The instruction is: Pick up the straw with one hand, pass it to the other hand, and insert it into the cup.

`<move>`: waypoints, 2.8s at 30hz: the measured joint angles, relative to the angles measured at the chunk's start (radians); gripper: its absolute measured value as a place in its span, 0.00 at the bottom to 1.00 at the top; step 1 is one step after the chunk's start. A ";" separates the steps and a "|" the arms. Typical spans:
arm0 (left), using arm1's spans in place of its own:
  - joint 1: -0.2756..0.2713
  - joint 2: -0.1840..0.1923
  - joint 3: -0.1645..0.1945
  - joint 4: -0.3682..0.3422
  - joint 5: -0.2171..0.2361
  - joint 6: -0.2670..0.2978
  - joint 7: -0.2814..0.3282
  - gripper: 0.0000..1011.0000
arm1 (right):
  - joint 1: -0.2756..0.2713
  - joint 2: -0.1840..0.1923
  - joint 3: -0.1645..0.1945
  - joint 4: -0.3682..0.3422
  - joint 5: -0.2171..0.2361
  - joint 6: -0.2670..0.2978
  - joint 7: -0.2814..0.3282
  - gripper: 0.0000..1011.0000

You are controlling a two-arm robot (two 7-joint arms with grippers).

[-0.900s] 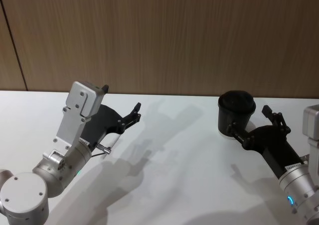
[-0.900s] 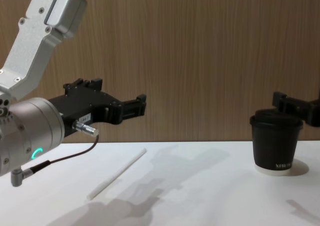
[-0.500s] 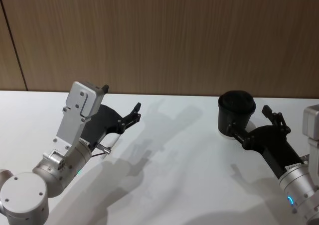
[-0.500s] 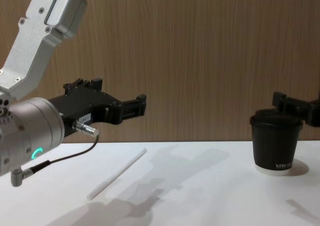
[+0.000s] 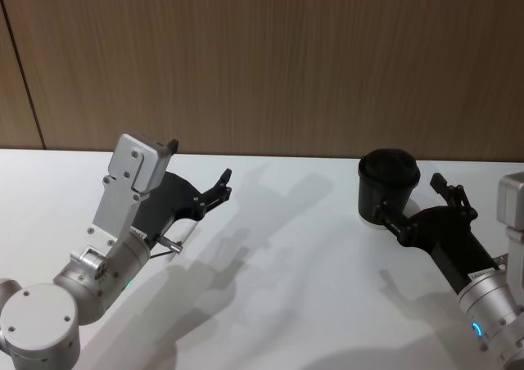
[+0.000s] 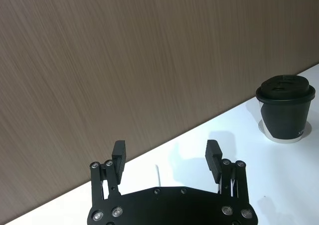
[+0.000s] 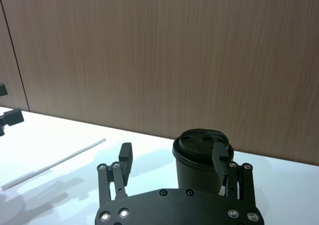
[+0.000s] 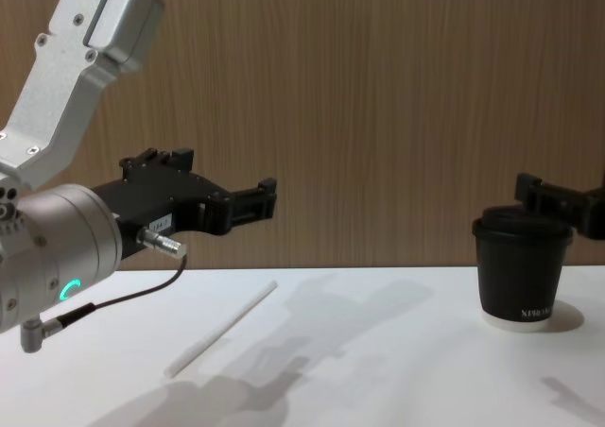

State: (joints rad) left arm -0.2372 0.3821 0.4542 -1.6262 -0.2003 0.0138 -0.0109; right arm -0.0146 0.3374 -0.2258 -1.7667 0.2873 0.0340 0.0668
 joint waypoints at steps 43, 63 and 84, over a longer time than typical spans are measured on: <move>0.000 0.000 0.000 0.000 0.000 0.000 0.000 0.99 | 0.000 0.000 0.000 0.000 0.000 0.000 0.000 0.99; 0.076 -0.005 -0.041 -0.071 -0.038 0.042 0.017 0.99 | 0.000 0.000 0.000 0.000 0.000 0.000 0.000 0.99; 0.154 0.019 -0.102 -0.170 -0.103 0.248 0.031 0.99 | 0.000 0.000 0.000 0.000 0.000 0.000 0.000 0.99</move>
State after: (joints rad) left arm -0.0833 0.4009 0.3525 -1.7964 -0.3037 0.2618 0.0198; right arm -0.0146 0.3374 -0.2258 -1.7667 0.2874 0.0340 0.0668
